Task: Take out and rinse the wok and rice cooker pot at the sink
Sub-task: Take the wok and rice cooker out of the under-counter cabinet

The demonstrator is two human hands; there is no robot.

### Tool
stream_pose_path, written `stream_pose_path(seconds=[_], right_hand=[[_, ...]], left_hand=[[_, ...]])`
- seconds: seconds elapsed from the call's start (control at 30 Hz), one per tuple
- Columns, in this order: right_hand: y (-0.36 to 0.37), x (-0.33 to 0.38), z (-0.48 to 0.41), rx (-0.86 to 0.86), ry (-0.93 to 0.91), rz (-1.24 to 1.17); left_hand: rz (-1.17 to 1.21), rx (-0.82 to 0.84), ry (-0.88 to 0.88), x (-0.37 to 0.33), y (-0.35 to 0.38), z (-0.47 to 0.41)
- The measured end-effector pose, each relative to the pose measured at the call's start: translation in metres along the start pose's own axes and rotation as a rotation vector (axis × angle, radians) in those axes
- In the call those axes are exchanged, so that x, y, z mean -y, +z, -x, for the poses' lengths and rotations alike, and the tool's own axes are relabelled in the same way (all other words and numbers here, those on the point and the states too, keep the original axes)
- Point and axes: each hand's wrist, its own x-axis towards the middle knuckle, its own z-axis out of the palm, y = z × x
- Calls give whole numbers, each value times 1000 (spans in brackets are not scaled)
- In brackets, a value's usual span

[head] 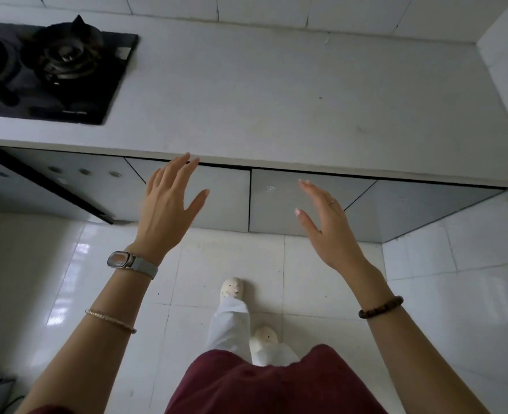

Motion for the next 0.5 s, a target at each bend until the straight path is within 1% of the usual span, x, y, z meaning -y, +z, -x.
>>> stream_pose_path(seconds=[0.33,0.43,0.5], right_hand=[[36,2,-79,-99,185,-161],[47,-5,-94,-130,279,-268],[57,-11,-103,-195,386,-391]], left_hand=[[22,125,176,54,35,-95],[6,169,218,62,49,-112],[7,180,226,64,58,-117]])
